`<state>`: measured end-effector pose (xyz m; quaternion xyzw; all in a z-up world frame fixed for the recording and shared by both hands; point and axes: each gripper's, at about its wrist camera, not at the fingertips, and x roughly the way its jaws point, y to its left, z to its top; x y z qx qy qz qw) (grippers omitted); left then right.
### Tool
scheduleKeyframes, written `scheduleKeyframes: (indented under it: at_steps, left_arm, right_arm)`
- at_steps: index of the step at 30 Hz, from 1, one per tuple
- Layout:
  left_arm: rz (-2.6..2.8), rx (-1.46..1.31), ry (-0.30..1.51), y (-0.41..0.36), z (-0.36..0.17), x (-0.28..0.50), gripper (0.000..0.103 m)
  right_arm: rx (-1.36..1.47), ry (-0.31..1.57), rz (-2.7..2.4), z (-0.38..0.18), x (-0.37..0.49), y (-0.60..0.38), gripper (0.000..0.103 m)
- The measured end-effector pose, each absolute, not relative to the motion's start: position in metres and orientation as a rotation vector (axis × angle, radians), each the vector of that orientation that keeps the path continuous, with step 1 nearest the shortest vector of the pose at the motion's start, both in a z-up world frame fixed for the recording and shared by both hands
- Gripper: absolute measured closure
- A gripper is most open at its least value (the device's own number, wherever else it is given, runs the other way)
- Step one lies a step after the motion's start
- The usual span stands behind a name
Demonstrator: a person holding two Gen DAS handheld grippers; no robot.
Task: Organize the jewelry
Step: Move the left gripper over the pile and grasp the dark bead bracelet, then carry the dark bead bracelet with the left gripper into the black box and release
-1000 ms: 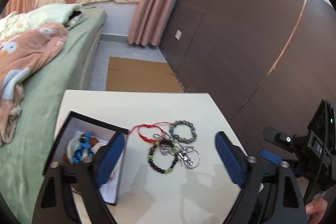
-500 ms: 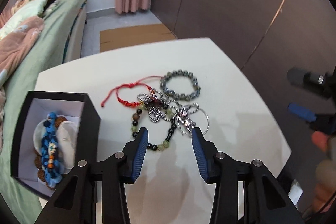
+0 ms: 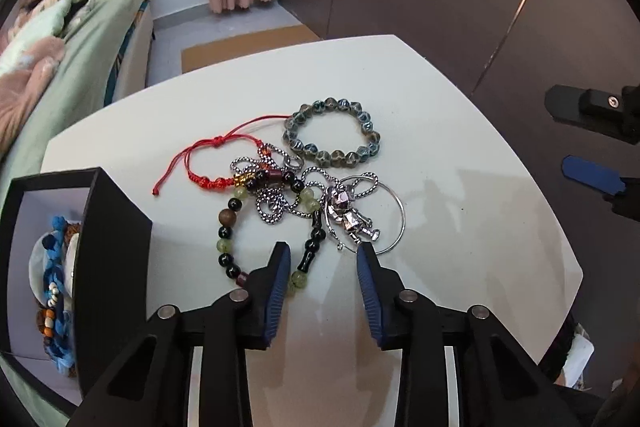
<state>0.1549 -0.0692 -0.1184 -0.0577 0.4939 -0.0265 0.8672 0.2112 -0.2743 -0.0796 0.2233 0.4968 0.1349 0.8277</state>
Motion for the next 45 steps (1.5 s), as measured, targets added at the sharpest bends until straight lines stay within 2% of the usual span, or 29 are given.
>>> scheduleKeyframes:
  at_steps: [1, 3, 5, 11, 29, 45]
  left_arm:
    - [-0.046, -0.107, 1.029, -0.070, -0.118, 0.154, 0.077]
    - [-0.025, -0.070, 1.025, -0.070, -0.119, 0.154, 0.092]
    - [-0.012, -0.064, 1.024, -0.067, -0.119, 0.154, 0.097]
    - [-0.030, -0.149, 1.011, -0.055, -0.111, 0.154, 0.097]
    - [-0.064, -0.306, 0.800, -0.006, -0.036, 0.130, 0.098]
    - [-0.037, -0.390, 0.714, 0.054, -0.012, 0.113, 0.098]
  right_arm:
    - [0.479, 1.059, 0.286, -0.080, 0.212, -0.275, 0.018]
    - [0.482, 1.070, 0.290, -0.082, 0.213, -0.274, 0.018]
    - [0.479, 1.080, 0.297, -0.083, 0.213, -0.272, 0.018]
    - [0.461, 1.082, 0.316, -0.083, 0.211, -0.264, 0.018]
    - [0.342, 1.128, 0.388, -0.094, 0.215, -0.216, 0.019]
    - [-0.027, 1.168, 0.384, -0.111, 0.216, -0.141, 0.018]
